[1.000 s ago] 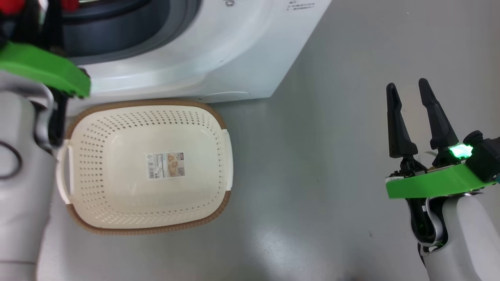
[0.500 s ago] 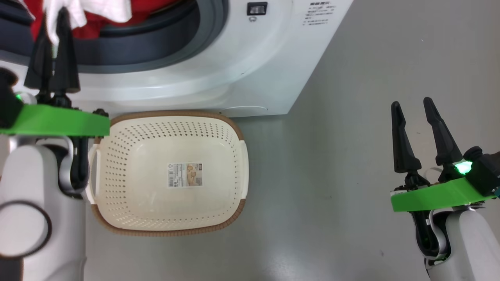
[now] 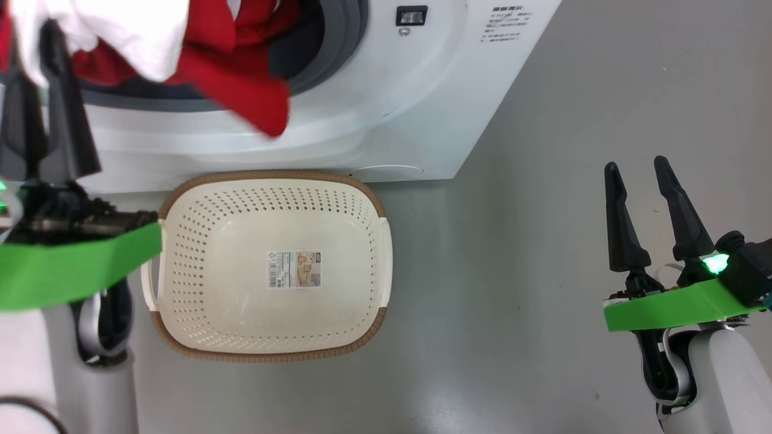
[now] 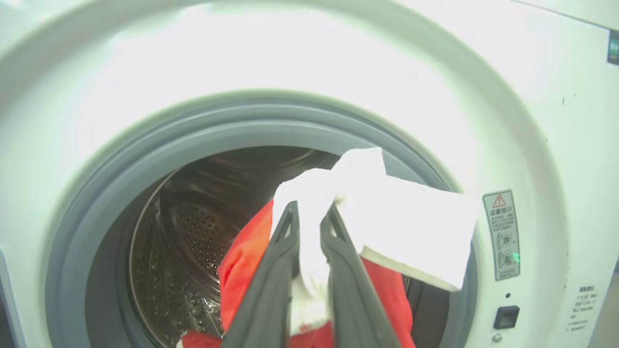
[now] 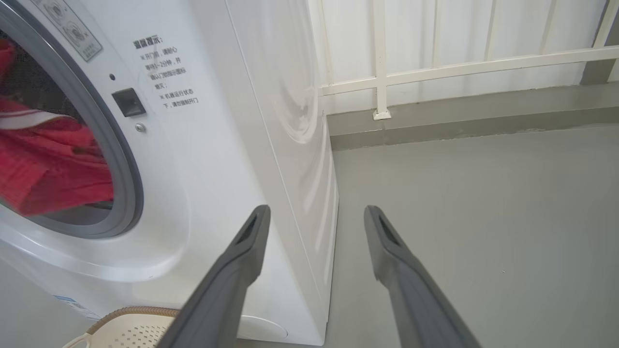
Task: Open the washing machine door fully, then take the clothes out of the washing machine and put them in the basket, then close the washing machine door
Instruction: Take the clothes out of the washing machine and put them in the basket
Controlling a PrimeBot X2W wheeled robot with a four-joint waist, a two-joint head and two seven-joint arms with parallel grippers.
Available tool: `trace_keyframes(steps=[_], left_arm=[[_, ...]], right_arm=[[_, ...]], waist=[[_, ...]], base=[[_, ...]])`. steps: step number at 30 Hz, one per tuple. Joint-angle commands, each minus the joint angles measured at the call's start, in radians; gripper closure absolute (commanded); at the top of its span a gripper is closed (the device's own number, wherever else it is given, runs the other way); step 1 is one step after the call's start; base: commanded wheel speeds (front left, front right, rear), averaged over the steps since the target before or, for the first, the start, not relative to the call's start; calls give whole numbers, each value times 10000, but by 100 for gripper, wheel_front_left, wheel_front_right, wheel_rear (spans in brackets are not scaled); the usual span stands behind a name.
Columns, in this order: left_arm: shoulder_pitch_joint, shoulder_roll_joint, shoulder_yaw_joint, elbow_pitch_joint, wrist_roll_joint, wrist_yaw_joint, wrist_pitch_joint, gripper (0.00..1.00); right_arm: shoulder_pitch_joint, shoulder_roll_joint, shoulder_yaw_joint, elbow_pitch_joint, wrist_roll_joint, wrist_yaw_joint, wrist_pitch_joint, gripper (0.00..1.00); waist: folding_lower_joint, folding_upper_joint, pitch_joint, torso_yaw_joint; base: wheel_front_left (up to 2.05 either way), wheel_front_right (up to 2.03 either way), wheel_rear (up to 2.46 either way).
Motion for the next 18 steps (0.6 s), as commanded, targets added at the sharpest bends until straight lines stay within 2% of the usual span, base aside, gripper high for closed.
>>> trace_keyframes(steps=[1,4,8,18], left_arm=[[249,213,313,-643,-13,-55,-49,100],[460,153,278,-1270,-1,-56,-49,100],[716,99,170,-1449,-24,-56,-49,100],[1178,70,-409,150,-246,-57,-49,100]], right_arm=[[110,5,164,-264,-113,77,-63,0],[74,5,154,-263,-107,77,-63,0],[43,5,138,-265,-102,77,-63,0],[-74,5,213,-258,-15,77,-63,0]], waist=[[0,0,27,6],[0,0,67,11],[0,0,80,27],[0,0,225,-15]], base=[[0,0,0],[0,0,0],[0,0,0],[0,0,0]])
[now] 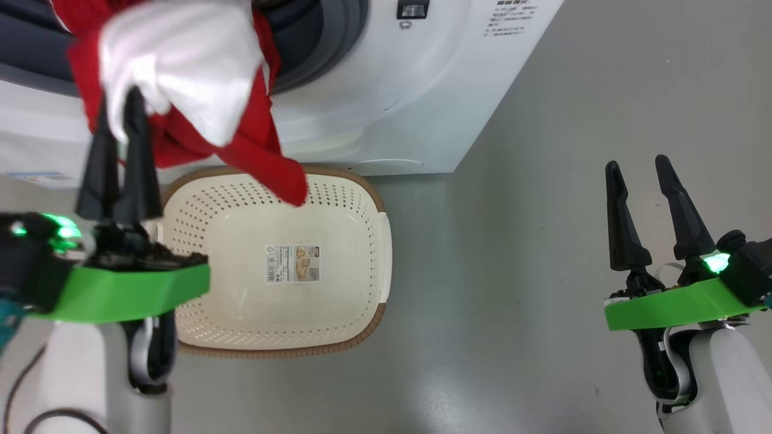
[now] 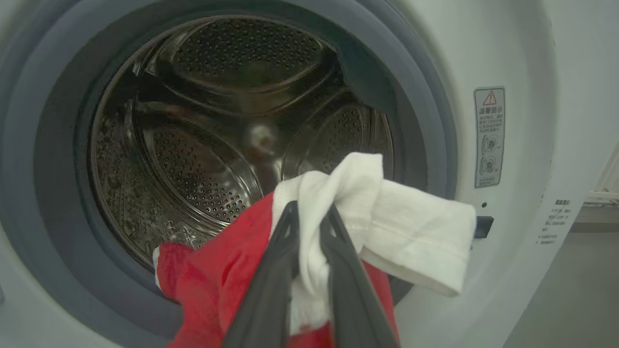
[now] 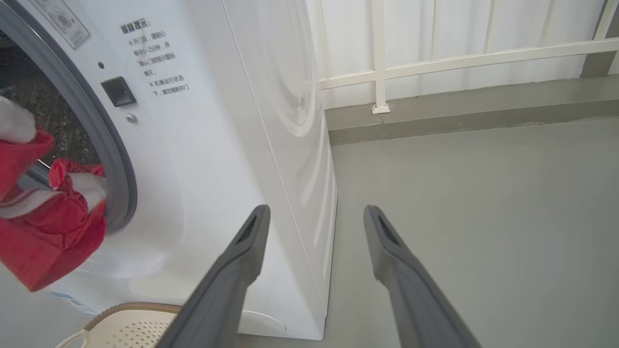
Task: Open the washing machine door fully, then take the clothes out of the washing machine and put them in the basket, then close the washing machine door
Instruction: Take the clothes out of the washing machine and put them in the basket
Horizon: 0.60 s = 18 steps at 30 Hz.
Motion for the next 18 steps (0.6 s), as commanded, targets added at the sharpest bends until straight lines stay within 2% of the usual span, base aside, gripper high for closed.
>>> trace_keyframes(steps=[1,18], left_arm=[[276,197,161,40,-111,-57,-37,100],[95,439,-504,3803,-752,-57,-38,100]], right_arm=[[-67,7,240,-256,-6,75,-63,0],[-330,7,221,-333,156,75,-63,0]], waist=[[0,-1,54,-25],[0,-1,621,-179]], base=[[0,0,0],[0,0,0]])
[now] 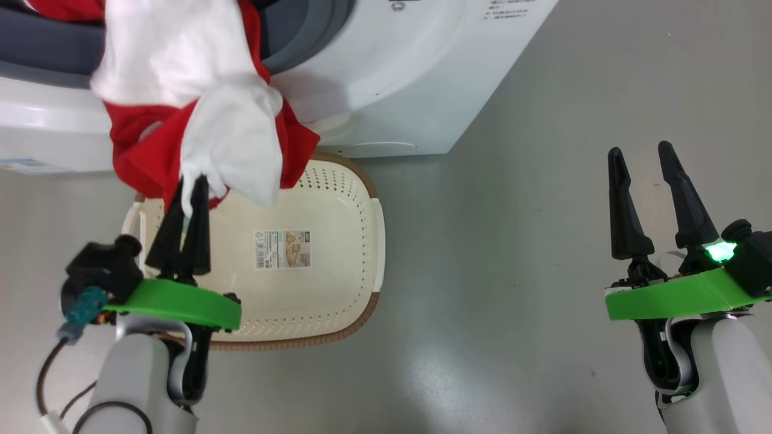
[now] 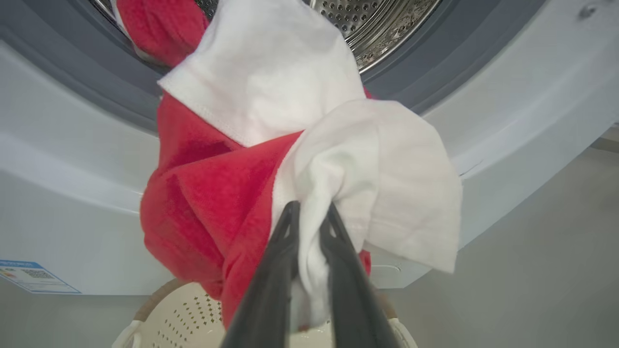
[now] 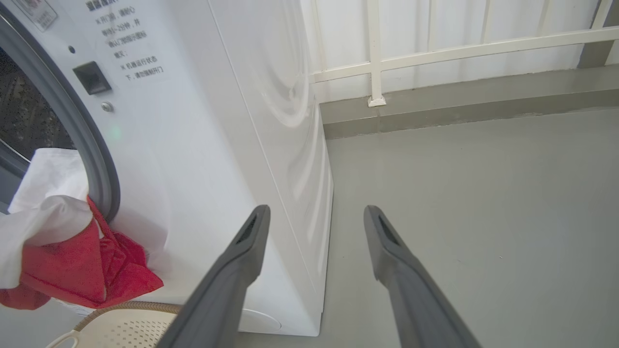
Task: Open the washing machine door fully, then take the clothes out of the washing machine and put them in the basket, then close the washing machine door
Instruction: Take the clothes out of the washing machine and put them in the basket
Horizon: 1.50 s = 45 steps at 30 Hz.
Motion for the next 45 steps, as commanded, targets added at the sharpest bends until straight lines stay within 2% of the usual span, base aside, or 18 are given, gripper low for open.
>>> trace_keyframes(steps=[1,25,38,45], left_arm=[[-64,322,152,112,-104,-55,-41,100],[-1145,821,-948,3489,-493,-55,-42,100],[-2171,1029,-1645,5419,-982,-55,-42,100],[-2668,1145,-1994,6016,-1381,-55,-42,100]], right_arm=[[-82,7,204,-261,44,75,-63,0],[-301,7,382,-331,141,75,-63,0],[-523,7,426,-482,65,75,-63,0],[-614,7,357,-525,49,75,-63,0]], waist=[[0,0,83,-22],[0,0,668,-313],[0,0,1562,-376],[0,0,1879,-363]], base=[[0,0,0],[0,0,0],[0,0,0],[0,0,0]])
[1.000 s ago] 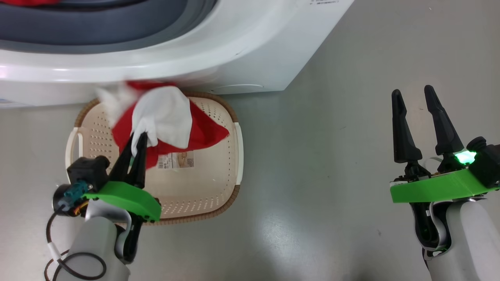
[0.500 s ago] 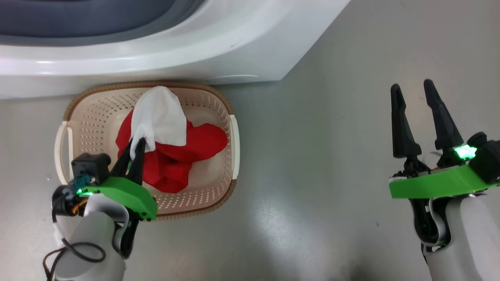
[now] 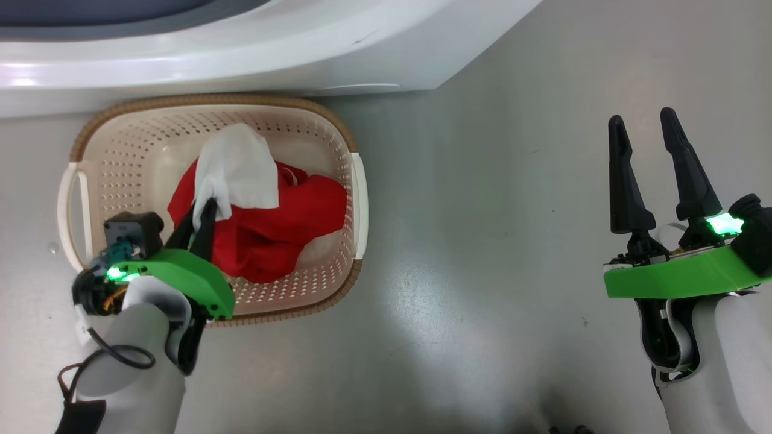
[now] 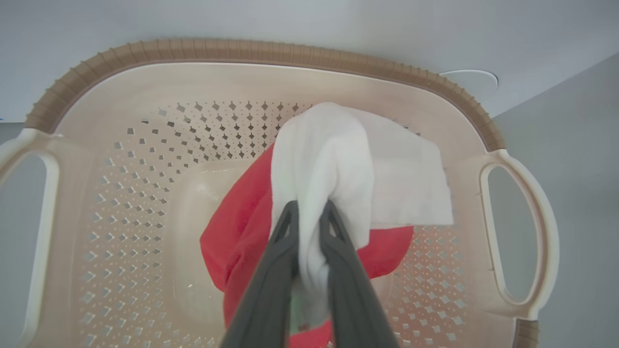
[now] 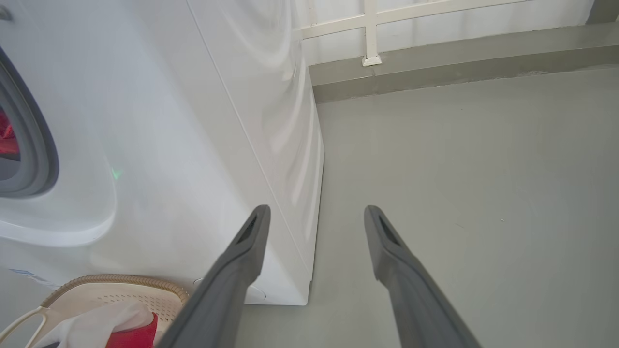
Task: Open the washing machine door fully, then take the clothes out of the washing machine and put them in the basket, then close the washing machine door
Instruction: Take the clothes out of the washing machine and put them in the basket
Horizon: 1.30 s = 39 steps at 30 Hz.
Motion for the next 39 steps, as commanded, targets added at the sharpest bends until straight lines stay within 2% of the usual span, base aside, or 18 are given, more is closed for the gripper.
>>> trace_keyframes(steps=[1,2,4,5,6,7,21,30,39], left_arm=[[8,444,126,52,-229,-55,-51,100],[-5,449,110,75,-276,-55,-51,95],[-3,461,97,70,-360,-56,-51,52],[-3,461,97,70,-360,-56,-51,52],[14,466,113,55,-396,-56,-51,22],[34,467,135,35,-430,-56,-51,0],[742,495,880,-1208,-392,-56,-51,0],[1544,397,1949,-2920,441,-56,-51,0],[2244,146,2508,-4339,1148,-56,-51,0]], right_arm=[[-28,9,177,-255,-55,75,-63,0],[-31,9,172,-246,-61,75,-63,0],[-43,9,153,-222,-72,75,-63,0],[-43,9,153,-222,-72,75,-63,0],[-47,9,147,-210,-78,75,-63,0],[-49,9,145,-202,-86,75,-63,0],[104,9,65,-34,-191,75,-63,0],[341,9,79,118,-161,75,-63,0],[715,9,170,313,-209,75,-63,0]], waist=[[0,-1,87,15],[0,-1,76,20],[0,-1,19,42],[0,-1,19,42],[0,-1,-20,55],[0,-1,-58,69],[0,-1,-1020,335],[0,-1,-1860,410],[0,-1,-2716,486]], base=[[0,0,0],[0,0,0],[0,0,0],[0,0,0],[0,0,0],[0,0,0],[0,0,0],[0,0,0],[0,0,0]])
